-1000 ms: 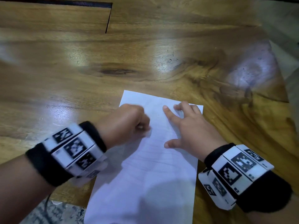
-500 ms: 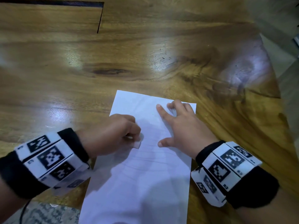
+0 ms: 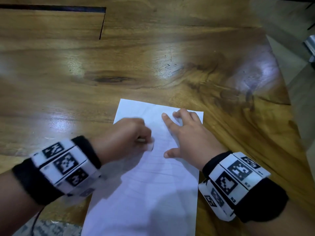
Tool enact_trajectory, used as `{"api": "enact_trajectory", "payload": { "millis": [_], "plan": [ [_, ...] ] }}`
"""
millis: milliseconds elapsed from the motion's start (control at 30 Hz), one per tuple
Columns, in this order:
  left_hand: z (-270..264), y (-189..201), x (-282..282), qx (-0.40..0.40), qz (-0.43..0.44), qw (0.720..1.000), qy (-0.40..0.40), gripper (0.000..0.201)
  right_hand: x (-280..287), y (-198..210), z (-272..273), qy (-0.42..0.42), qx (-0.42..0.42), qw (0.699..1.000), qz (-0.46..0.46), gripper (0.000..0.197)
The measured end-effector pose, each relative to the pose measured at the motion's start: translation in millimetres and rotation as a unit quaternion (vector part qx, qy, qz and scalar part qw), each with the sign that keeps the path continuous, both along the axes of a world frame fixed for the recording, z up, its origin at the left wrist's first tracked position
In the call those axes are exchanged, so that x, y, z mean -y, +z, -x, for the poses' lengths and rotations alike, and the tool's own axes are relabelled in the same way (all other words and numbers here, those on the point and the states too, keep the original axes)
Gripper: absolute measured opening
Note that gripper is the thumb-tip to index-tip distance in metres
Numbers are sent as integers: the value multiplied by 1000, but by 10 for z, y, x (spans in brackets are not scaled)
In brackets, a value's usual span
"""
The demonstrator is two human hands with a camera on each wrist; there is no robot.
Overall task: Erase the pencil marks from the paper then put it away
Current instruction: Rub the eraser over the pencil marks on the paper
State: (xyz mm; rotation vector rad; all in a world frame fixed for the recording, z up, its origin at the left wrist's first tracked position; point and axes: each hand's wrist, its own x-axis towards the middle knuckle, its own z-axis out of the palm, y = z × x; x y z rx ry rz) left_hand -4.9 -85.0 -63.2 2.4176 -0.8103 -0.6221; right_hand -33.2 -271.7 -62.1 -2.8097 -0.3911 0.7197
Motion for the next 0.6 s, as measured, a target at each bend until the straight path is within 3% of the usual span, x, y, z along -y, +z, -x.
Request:
{"api": "enact_trajectory", "payload": {
  "millis": [133, 200, 267, 400, 500, 600],
  "plan": [
    [-336, -27, 280, 67, -10, 997, 38, 7, -4, -1, -4, 4, 1, 1000, 6, 101],
    [-252, -58, 235, 79, 9, 997, 18, 13, -2, -2, -6, 1, 1, 1000, 2, 101],
    [-35, -30, 83, 35, 12, 999, -15, 20, 0, -3, -3, -1, 0, 1000, -1, 101],
    [80, -16, -45, -37, -6, 999, -12, 4, 2, 1, 0, -1, -1, 1000, -2, 100],
    [-215, -15, 173, 36, 7, 999, 22, 12, 3, 5, 0, 1, -1, 1000, 2, 100],
    [-331, -7, 314, 74, -1, 996, 39, 3, 3, 9, -1, 1, 1, 1000, 0, 100]
  ]
}}
